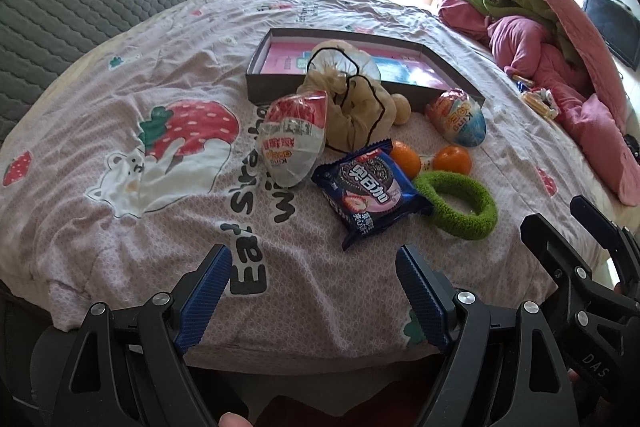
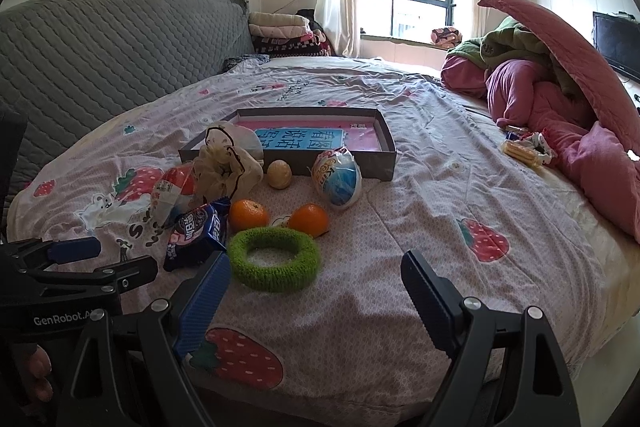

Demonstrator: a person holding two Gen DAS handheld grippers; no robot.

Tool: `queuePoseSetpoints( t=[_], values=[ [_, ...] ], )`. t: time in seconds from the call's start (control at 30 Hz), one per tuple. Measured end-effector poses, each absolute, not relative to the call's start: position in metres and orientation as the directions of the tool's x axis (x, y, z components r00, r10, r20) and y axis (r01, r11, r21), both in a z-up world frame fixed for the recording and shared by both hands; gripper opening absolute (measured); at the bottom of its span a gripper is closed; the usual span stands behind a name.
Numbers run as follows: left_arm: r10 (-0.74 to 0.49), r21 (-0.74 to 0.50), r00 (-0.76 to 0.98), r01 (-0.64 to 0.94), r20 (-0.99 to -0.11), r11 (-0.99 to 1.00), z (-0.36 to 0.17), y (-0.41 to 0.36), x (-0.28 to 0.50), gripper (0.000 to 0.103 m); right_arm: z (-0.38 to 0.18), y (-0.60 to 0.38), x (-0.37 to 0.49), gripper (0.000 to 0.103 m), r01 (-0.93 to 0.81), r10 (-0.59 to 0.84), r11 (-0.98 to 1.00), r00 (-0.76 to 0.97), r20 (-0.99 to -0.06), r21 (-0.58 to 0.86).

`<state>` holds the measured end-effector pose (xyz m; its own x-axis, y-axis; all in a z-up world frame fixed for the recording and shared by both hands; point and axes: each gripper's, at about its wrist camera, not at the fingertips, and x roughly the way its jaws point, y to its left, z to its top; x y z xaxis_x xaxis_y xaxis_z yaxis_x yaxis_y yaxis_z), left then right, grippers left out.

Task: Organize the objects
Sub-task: 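Move the right tool toward the green ring while the left tool approaches the wrapped bun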

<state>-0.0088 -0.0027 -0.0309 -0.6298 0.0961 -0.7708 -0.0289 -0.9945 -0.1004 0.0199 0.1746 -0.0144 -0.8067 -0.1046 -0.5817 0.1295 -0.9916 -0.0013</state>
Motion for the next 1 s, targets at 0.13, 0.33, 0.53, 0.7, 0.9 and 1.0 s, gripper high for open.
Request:
queuePoseSetpoints(
  t=[0.13, 0.33, 0.53, 0.7, 0.9, 1.0],
  values=[
    [0.104, -0.108, -0.621, -0.031, -0.777, -0.994, -0.036, -0.003, -0.012, 0.085, -0.019, 0.176, 0.017, 0.086, 0.131, -0.109, -0.991, -0.798, -0.592, 0.006],
    [0.13, -0.134, -0.619, -0.041, -0.774, -0.99, -0.039, -0.007, -0.015, 0.085, -0.023, 0.176, 0.014, 0.086, 0.131, -0.114, -0.991, -0.789, -0.604, 0.015],
    [0.14, -0.161, -0.622, -0.022, -0.77, -0.987, -0.039, -0.014, -0.021, 0.085, -0.024, 0.176, 0.01, 0.086, 0.13, -0.113, -0.991, -0.789, -0.604, 0.015],
    [0.142, -0.161, -0.623, -0.026, -0.769, -0.987, -0.04, -0.015, -0.024, 0.085, -0.028, 0.176, 0.006, 0.086, 0.136, -0.121, -0.99, -0.779, -0.615, 0.023],
    [0.145, -0.164, -0.626, -0.027, -0.766, -0.986, -0.042, -0.016, -0.03, 0.085, -0.038, 0.173, 0.0, 0.086, 0.15, -0.137, -0.988, -0.759, -0.637, 0.034],
    [0.149, -0.175, -0.624, -0.019, -0.767, -0.984, -0.043, -0.02, -0.034, 0.085, -0.043, 0.172, -0.004, 0.087, 0.155, -0.144, -0.987, -0.746, -0.65, 0.04]
  ],
)
